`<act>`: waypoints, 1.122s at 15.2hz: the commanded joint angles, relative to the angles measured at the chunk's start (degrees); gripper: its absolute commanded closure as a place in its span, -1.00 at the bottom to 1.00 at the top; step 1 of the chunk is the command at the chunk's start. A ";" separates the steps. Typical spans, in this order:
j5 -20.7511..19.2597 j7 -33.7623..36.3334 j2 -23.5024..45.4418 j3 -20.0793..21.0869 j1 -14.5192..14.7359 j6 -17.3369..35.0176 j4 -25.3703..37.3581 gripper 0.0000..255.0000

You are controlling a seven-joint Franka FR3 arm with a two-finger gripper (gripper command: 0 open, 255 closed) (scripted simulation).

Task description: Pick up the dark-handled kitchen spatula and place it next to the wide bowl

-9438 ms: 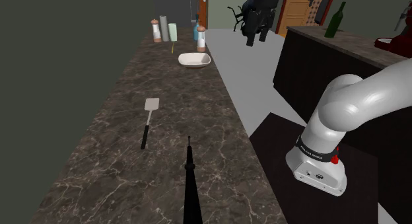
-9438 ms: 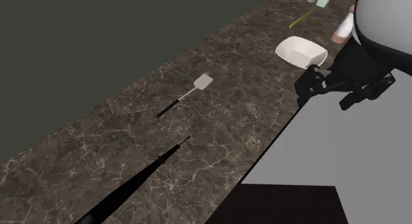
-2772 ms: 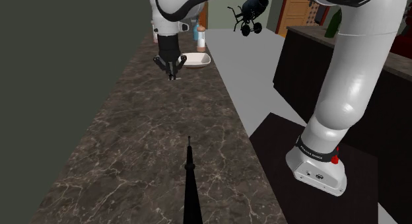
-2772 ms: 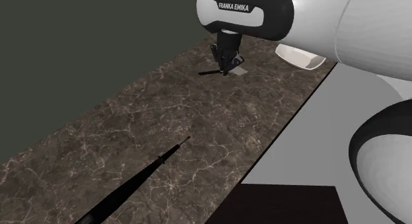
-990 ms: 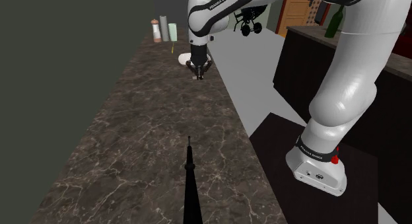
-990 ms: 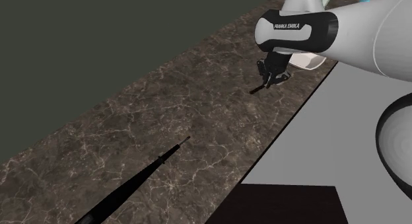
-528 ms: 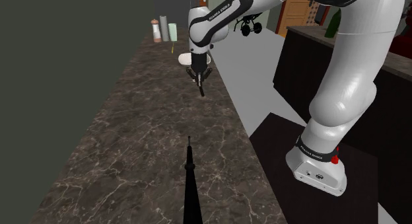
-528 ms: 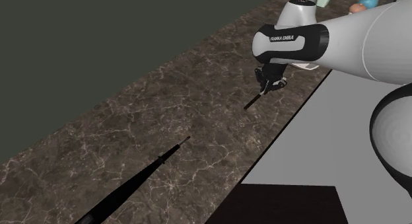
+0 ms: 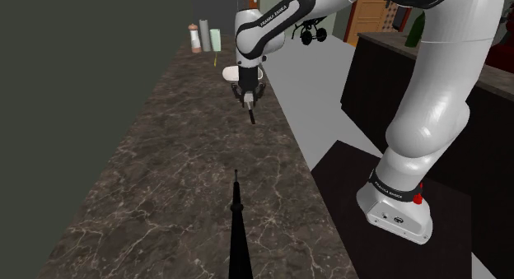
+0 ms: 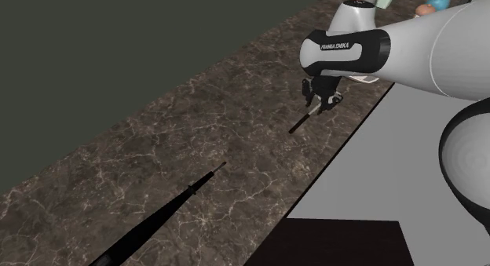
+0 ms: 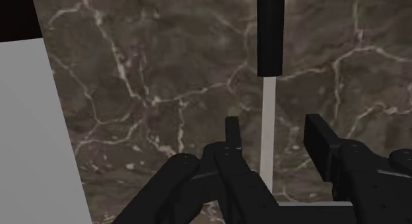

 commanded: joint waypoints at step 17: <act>1.09 -0.75 -2.93 0.17 -0.40 -6.75 3.96 -1.00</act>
